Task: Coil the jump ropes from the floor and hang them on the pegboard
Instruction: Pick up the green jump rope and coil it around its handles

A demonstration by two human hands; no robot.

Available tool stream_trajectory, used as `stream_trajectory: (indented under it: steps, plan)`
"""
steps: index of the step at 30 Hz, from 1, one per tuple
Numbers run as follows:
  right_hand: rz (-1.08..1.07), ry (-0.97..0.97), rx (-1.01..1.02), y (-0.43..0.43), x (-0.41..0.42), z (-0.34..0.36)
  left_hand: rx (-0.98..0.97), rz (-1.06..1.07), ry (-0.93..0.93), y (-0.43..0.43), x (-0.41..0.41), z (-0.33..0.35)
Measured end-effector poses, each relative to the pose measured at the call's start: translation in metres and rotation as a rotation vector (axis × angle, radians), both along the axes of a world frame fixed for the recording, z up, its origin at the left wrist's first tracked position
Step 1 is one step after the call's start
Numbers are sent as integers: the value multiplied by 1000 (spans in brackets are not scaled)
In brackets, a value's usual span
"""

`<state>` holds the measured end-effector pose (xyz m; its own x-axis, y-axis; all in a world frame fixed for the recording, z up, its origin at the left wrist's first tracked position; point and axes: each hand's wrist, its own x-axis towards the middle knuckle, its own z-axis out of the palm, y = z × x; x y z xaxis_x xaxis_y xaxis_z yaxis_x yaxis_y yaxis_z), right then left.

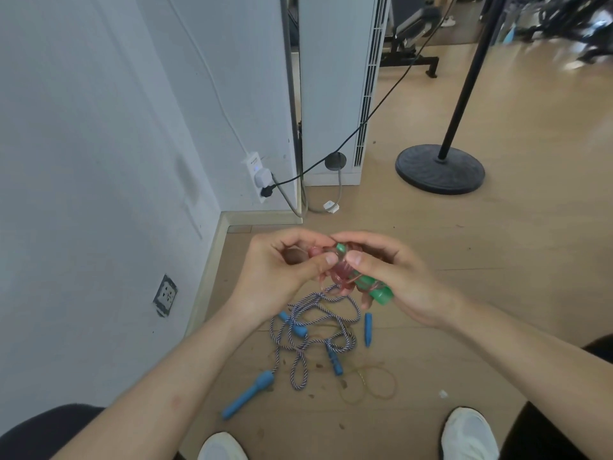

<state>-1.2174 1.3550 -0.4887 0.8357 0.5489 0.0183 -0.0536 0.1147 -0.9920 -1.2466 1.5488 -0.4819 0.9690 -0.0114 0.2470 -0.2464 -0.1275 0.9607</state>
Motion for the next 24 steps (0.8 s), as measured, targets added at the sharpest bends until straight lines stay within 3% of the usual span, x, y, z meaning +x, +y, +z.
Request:
stream_trajectory:
  steps: [4,13,24]
  plan:
    - [-19,-8,-53,0,1,0,15,52,17,-3,-1,-3]
    - [-195,218,20,9,0,-1,-126,-40,108,-2,-2,4]
    - [-301,255,33,14,3,-3,-159,204,113,-15,-7,2]
